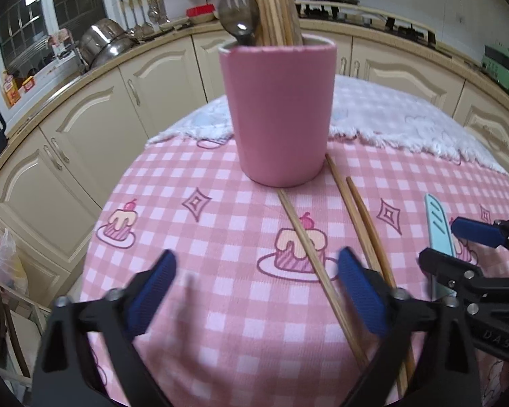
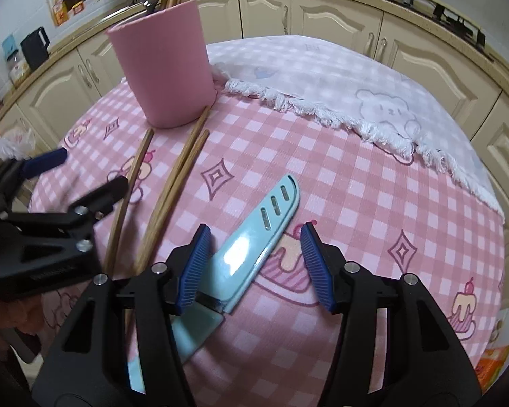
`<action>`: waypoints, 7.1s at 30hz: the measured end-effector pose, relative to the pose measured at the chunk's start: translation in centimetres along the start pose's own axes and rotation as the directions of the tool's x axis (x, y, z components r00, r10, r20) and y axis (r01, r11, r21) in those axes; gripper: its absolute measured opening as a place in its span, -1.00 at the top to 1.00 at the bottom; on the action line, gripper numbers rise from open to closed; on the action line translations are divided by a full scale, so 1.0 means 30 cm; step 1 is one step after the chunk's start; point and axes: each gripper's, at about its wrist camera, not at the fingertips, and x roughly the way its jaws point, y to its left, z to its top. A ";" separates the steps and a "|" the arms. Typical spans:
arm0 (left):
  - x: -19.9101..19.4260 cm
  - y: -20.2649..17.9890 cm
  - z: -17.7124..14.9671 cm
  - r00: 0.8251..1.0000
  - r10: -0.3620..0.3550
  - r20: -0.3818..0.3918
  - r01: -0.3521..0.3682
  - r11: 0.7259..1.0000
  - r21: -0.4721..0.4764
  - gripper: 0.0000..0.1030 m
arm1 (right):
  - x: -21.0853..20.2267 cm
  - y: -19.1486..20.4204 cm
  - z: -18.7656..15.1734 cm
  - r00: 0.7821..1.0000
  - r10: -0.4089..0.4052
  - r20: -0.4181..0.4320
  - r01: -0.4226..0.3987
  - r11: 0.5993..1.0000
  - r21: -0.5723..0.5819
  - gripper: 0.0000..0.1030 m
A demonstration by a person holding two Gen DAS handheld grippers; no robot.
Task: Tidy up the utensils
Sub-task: 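Grasp the light-blue knife with the right tool while the left tool grasps a chopstick, then carry the knife and chopstick over the pink cup and open both tools, then lower both tools to the last two chopsticks and grasp one each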
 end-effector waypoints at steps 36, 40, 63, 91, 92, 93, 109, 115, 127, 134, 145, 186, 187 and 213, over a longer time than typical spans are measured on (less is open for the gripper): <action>0.027 0.015 0.019 0.973 -0.221 -0.059 0.223 0.974 0.026 0.90 | 0.011 0.044 0.016 0.993 0.115 0.006 -0.114 0.993 -0.043 0.54; -0.014 0.047 0.009 0.970 -0.244 -0.015 0.244 0.970 0.009 0.90 | -0.038 -0.010 0.003 0.982 0.176 0.074 -0.177 0.984 0.002 0.54; -0.368 0.166 0.082 0.844 -0.271 0.462 0.338 0.939 -0.066 0.91 | -0.309 -0.121 0.004 0.851 0.302 0.429 -0.350 0.936 0.035 0.55; -0.531 0.216 0.398 0.601 -0.155 0.784 0.316 0.947 -0.055 0.91 | -0.552 -0.064 0.347 0.703 0.337 0.626 -0.343 0.932 -0.117 0.55; -0.534 0.215 0.421 0.590 -0.152 0.793 0.315 0.948 -0.053 0.91 | -0.561 -0.057 0.372 0.693 0.342 0.635 -0.345 0.930 -0.125 0.55; -0.532 0.217 0.448 0.578 -0.146 0.803 0.313 0.948 -0.053 0.91 | -0.565 -0.053 0.390 0.687 0.346 0.639 -0.346 0.929 -0.131 0.56; -0.304 0.233 0.618 0.574 -0.053 0.817 0.300 0.942 -0.150 0.91 | -0.380 -0.002 0.626 0.711 0.382 0.590 -0.387 0.914 -0.125 0.55; -0.201 0.208 0.580 0.622 -0.056 0.781 0.275 0.950 -0.151 0.90 | -0.260 -0.002 0.614 0.775 0.378 0.506 -0.394 0.916 -0.080 0.55; -0.263 0.244 0.460 0.674 -0.025 0.738 0.218 0.962 -0.167 -0.76 | -0.227 -0.092 0.533 0.818 0.298 0.492 -0.389 0.917 0.090 -0.65; -0.329 0.263 0.402 0.723 -0.017 0.690 0.185 0.968 -0.170 -0.89 | -0.249 -0.128 0.478 0.840 0.251 0.481 -0.357 0.924 0.140 -0.76; -0.383 0.234 0.304 0.775 -0.029 0.631 0.153 0.978 -0.143 -0.89 | -0.246 -0.150 0.344 0.890 0.215 0.401 -0.303 0.938 0.169 -0.79; 0.039 -0.061 0.014 0.996 -0.086 -0.001 0.086 0.996 0.036 -0.89 | -0.127 -0.211 -0.076 0.985 0.137 0.105 -0.157 0.965 0.210 -0.79; 0.041 -0.056 0.014 0.996 -0.090 -0.002 0.090 0.996 0.030 -0.89 | -0.125 -0.199 -0.080 0.986 0.137 0.098 -0.154 0.968 0.200 -0.79; 0.059 -0.018 0.006 0.990 -0.129 -0.052 0.131 0.990 0.043 -0.88 | -0.070 0.085 -0.151 0.997 -0.070 0.017 0.071 0.989 -0.130 -0.55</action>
